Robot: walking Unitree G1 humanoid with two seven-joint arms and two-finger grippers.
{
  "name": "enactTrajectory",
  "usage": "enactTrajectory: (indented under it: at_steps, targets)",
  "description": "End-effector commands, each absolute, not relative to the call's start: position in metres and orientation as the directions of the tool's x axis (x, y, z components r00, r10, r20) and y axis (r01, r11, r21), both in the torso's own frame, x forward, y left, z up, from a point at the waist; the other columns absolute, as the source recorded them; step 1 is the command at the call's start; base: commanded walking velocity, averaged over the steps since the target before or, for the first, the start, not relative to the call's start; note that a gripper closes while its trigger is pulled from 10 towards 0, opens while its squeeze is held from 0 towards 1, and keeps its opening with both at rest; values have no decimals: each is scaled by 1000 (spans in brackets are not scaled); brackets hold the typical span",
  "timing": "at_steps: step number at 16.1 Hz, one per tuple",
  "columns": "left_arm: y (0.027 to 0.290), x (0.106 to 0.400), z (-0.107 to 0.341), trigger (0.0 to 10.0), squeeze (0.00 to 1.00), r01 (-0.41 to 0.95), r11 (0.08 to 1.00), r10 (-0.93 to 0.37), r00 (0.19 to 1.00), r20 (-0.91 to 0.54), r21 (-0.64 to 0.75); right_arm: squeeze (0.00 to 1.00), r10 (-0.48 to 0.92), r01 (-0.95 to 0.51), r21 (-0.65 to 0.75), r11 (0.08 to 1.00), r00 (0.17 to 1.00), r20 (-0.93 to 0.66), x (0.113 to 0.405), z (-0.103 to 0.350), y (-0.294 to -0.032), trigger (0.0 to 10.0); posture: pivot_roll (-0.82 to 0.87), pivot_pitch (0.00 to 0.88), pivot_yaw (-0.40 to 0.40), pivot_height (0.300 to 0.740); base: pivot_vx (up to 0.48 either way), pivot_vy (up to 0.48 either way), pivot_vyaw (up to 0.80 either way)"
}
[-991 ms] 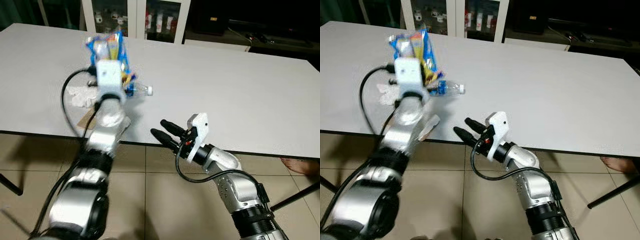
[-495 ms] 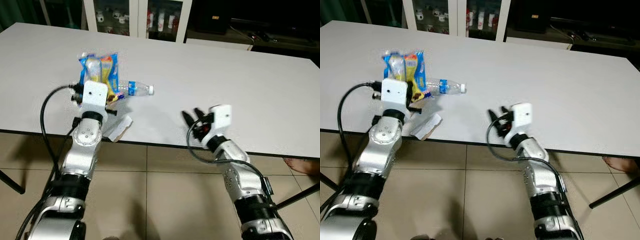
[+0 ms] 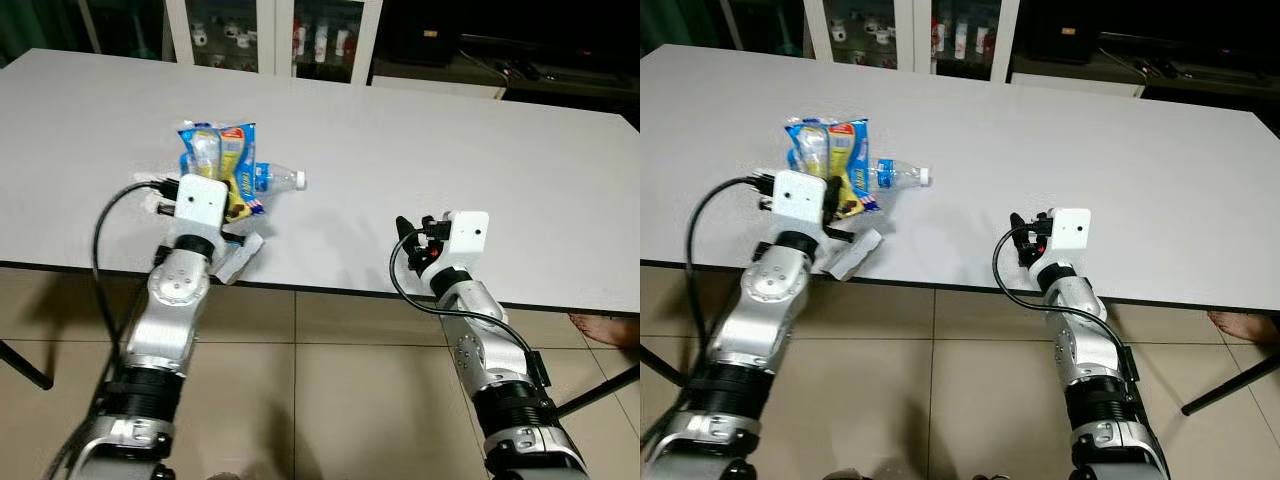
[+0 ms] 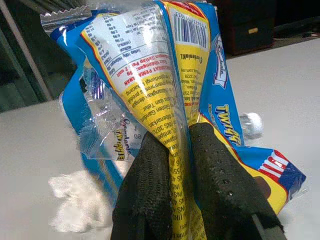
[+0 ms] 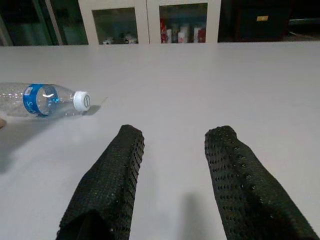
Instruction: Picking trash to rubbish bin
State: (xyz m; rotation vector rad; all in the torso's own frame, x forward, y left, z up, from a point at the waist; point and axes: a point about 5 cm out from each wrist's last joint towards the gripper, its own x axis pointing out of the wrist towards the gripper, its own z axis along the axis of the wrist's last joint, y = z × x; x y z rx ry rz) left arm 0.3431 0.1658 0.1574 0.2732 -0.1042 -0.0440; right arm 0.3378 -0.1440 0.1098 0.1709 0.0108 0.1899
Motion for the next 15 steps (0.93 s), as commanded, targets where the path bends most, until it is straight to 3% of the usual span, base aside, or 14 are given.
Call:
enactTrajectory:
  at_steps: [1, 5, 15]
  targets:
    - [159, 342, 153, 10000, 0, 56, 962, -77, 994, 72, 267, 0, 170, -171, 160, 972, 985, 18, 340, 113, -146, 10000, 9, 16, -69, 740, 0, 0, 0]
    - [154, 342, 153, 10000, 0, 63, 965, -82, 995, 64, 254, 0, 148, -148, 163, 976, 989, 11, 339, 110, -148, 10000, 4, 11, -66, 740, 0, 156, 0]
    - [150, 343, 152, 10000, 0, 67, 962, -82, 995, 49, 264, 0, 152, -151, 170, 974, 988, 8, 337, 106, -145, 10000, 0, 0, -61, 740, 0, 431, 0]
